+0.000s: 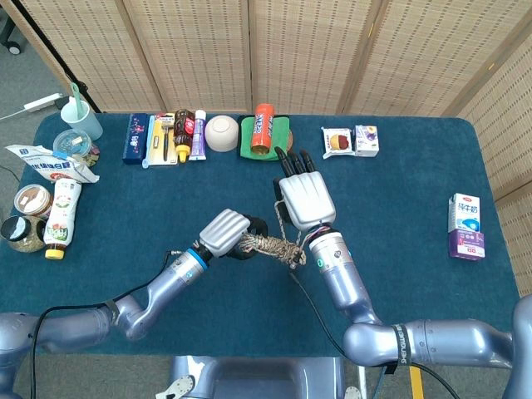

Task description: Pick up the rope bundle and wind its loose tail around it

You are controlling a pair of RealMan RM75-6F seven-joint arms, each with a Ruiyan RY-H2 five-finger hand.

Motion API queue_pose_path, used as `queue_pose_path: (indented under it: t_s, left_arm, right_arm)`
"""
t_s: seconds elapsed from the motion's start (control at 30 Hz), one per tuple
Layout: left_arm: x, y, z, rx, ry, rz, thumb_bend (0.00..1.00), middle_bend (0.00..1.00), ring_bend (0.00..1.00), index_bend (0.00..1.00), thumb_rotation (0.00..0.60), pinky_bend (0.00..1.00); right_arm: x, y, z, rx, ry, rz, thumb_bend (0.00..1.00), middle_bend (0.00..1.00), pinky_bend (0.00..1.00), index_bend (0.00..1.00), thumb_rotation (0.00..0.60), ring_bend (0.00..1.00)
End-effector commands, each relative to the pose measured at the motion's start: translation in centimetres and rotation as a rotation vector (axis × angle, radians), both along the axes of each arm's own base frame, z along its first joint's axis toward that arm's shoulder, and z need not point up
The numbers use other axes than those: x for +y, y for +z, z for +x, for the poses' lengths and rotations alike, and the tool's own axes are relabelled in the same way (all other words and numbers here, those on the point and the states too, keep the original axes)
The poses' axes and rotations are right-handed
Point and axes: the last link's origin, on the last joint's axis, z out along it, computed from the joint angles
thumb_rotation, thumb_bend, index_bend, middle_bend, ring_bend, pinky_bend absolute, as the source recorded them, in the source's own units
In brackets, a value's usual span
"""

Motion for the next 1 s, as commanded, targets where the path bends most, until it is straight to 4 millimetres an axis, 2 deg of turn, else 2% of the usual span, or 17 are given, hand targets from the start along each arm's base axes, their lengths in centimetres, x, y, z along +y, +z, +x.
queue_pose_path:
  t_s: [0.03, 0.4, 0.7, 1.0]
  left_arm:
    - [-0.3, 0.3, 0.0, -0.002, -0.009, -0.017, 0.35, 0.53, 0.53, 0.73, 0.600, 0.64]
    - [-0.7, 0.8, 0.2, -0.025, -0.010, -0.053, 0.35, 0.53, 0.53, 0.73, 0.600, 0.64]
    - [-1.1, 1.5, 0.6, -0.062, -0.016, -0.067, 0.35, 0.53, 0.53, 0.73, 0.600, 0.64]
    - [-1.3, 2.4, 1.6, -0.135, -0.013, -0.075, 0.35, 0.53, 0.53, 0.73, 0.600, 0.64]
  right_arm:
    - [-1.2, 0.0, -0.3, 0.067, 0.008, -0.045, 0.53, 0.00, 0.00, 0.71, 0.600, 0.00]
    - [-3.0, -0.7, -2.1, 0.177, 0.058, -0.061, 0.53, 0.00, 0.00, 0.71, 0.600, 0.00]
    - [-5.1, -1.9, -4.8, 0.218, 0.045, -0.067, 0.53, 0.00, 0.00, 0.69, 0.600, 0.00]
    - [-5.3, -3.3, -7.1, 0.213, -0.017, -0.010, 0.53, 0.00, 0.00, 0.68, 0.600, 0.00]
